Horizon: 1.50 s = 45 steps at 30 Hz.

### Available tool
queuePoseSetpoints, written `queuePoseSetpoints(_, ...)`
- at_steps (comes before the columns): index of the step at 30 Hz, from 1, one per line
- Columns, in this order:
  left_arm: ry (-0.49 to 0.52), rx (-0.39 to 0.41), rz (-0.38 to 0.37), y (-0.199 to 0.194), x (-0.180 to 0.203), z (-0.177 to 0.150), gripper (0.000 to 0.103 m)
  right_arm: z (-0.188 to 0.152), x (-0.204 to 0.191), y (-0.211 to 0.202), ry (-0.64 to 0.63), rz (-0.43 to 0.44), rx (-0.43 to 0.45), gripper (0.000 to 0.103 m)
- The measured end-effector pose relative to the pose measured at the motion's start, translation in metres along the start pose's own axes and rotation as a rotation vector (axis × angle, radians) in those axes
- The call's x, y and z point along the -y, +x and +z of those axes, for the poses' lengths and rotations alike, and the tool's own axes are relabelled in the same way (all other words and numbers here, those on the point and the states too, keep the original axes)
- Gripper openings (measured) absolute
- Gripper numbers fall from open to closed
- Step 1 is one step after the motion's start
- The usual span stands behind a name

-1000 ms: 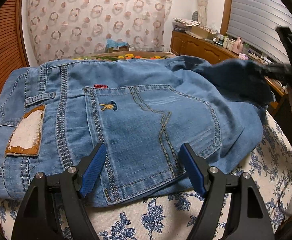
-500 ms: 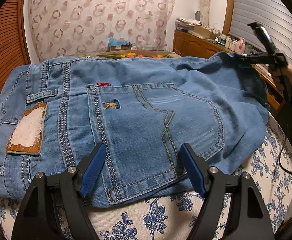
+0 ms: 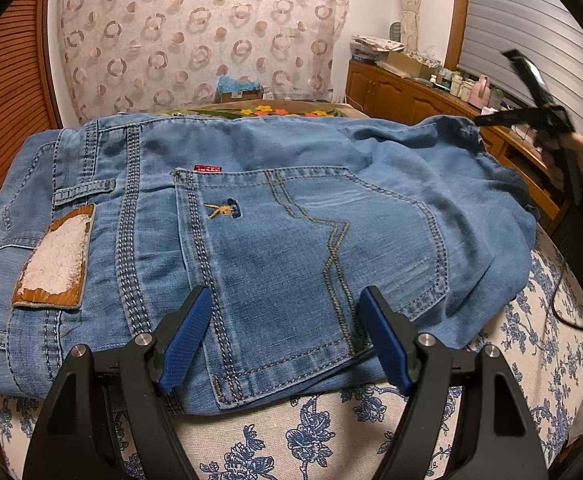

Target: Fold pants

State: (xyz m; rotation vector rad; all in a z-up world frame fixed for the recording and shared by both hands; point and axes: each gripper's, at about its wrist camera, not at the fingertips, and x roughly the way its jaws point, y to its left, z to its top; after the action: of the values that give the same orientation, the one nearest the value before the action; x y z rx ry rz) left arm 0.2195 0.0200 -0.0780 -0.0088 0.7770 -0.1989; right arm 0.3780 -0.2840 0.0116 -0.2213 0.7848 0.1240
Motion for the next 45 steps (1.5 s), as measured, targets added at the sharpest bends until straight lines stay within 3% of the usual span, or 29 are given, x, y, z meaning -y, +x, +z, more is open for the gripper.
queuePoseSetpoints(8,0.001,0.0,0.002,0.0,0.0,0.0,0.077,-0.069,0.025,-0.029,0.096,0.036,-0.035,0.045)
queuePoseSetpoints(14,0.003,-0.001,0.003,0.0,0.001,-0.001,0.077,-0.107,0.043,-0.029,0.175,0.04,-0.078,0.048)
queuePoseSetpoints(25,0.012,0.003,0.022,0.0,-0.001,-0.001,0.077,-0.119,0.065,-0.021,0.301,0.144,-0.118,0.047)
queuePoseSetpoints(27,0.016,0.003,0.03,0.001,-0.001,-0.001,0.077,-0.115,0.066,-0.02,0.299,0.151,-0.117,0.036)
queuePoseSetpoints(29,0.021,0.007,0.044,-0.001,-0.001,0.0,0.077,-0.111,0.061,-0.028,0.287,0.134,-0.093,0.017)
queuePoseSetpoints(32,0.045,0.037,0.076,-0.009,0.004,-0.001,0.077,-0.106,0.054,-0.046,0.258,0.142,-0.021,0.011)
queuePoseSetpoints(37,0.013,0.08,0.049,-0.038,-0.002,-0.006,0.077,-0.116,0.05,-0.08,0.227,0.152,0.063,0.011)
queuePoseSetpoints(45,-0.002,0.125,0.07,-0.076,-0.005,-0.024,0.077,-0.125,0.031,-0.08,0.165,0.053,0.105,0.011)
